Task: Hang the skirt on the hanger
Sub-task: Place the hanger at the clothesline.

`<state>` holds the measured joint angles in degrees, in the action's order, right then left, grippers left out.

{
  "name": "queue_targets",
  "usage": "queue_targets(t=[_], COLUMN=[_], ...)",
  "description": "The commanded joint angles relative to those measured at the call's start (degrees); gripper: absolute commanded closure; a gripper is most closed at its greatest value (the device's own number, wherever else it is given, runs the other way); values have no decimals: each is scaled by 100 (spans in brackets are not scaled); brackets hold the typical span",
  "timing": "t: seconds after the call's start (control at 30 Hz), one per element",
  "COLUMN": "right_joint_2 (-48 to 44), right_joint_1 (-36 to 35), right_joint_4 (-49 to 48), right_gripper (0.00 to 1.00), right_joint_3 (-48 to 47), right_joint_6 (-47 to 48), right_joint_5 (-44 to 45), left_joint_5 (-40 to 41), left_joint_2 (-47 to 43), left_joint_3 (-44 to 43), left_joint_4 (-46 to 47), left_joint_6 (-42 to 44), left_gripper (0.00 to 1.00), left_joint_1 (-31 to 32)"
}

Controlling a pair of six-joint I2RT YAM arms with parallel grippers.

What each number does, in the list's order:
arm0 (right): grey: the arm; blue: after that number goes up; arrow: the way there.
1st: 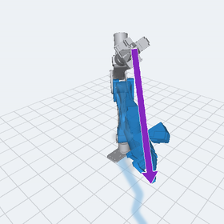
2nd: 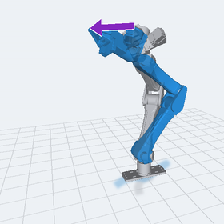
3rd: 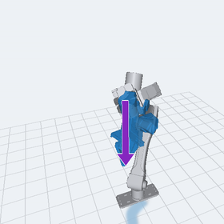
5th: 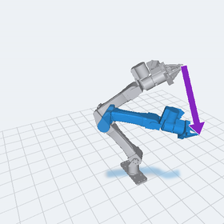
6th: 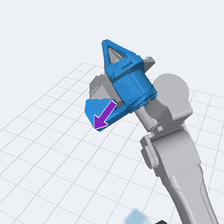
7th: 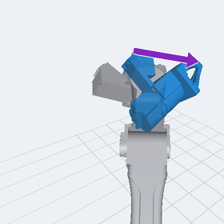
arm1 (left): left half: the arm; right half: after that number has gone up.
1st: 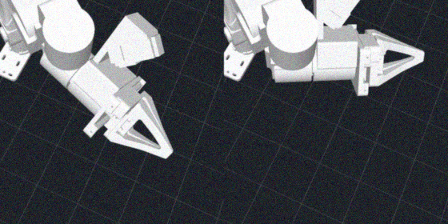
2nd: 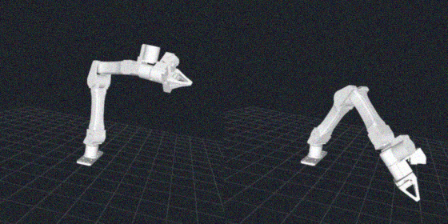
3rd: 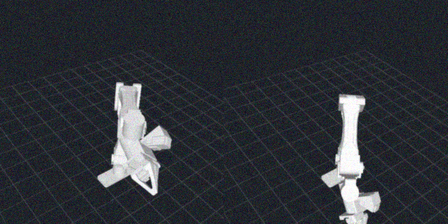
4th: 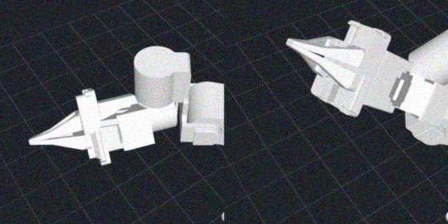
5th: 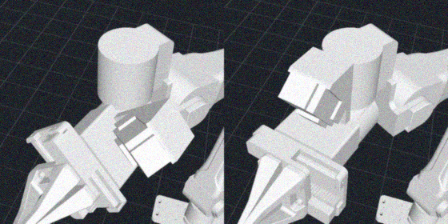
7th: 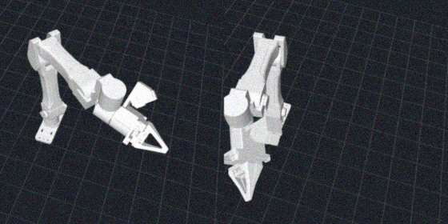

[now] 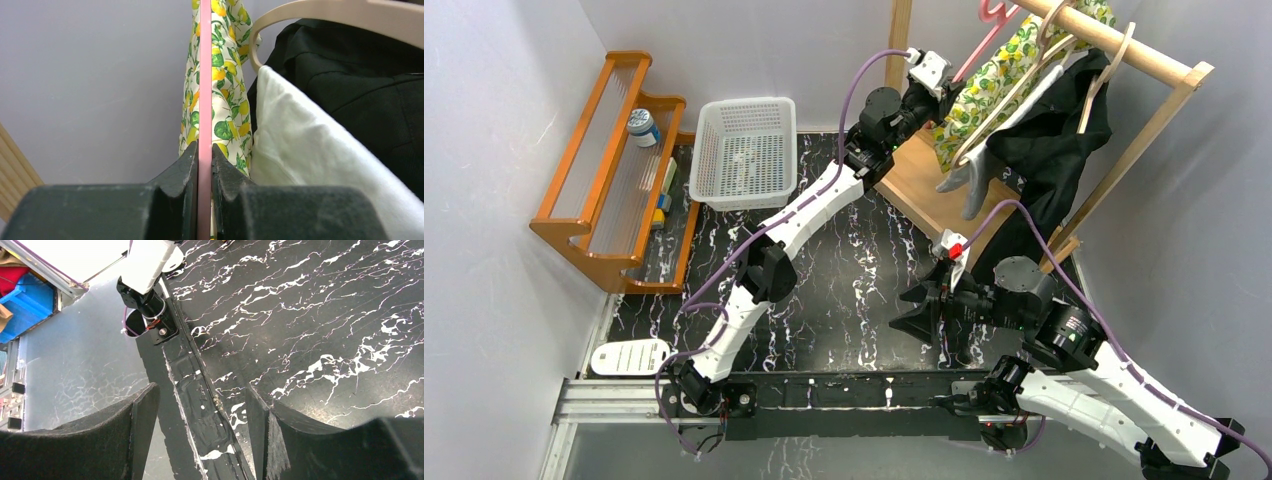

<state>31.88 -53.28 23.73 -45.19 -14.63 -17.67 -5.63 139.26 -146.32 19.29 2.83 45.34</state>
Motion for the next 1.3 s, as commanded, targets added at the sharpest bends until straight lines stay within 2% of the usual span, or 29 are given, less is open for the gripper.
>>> queue_targets(t=[0.0,0.43,1.0,1.1,1.27], right_joint_2=[-9,-21,-96,-90,-114], right_joint_1=[-25,-20,-23,-18,-24], right_joint_4=[-172,-195,-202,-214,-210], right_gripper=[30,30,30,30,30], right_joint_3=[-207,-201,-149,-148,-151], right_joint_6=[-46,-91,-177,-189,-173], right_joint_5=[69,110,101,96,110], left_joint_5=[-141,-167,227,203,196], left_joint_2=[-206,-115,-51,-127,-533], left_joint_3=[-265,-274,-311,-239,78], left_joint_4=[961,993,1000,1012,1066], left_joint_6=[-17,-38,-218,-219,-200], left_gripper=[97,93,86,80,63], left_joint_1=[95,188,264,269,285])
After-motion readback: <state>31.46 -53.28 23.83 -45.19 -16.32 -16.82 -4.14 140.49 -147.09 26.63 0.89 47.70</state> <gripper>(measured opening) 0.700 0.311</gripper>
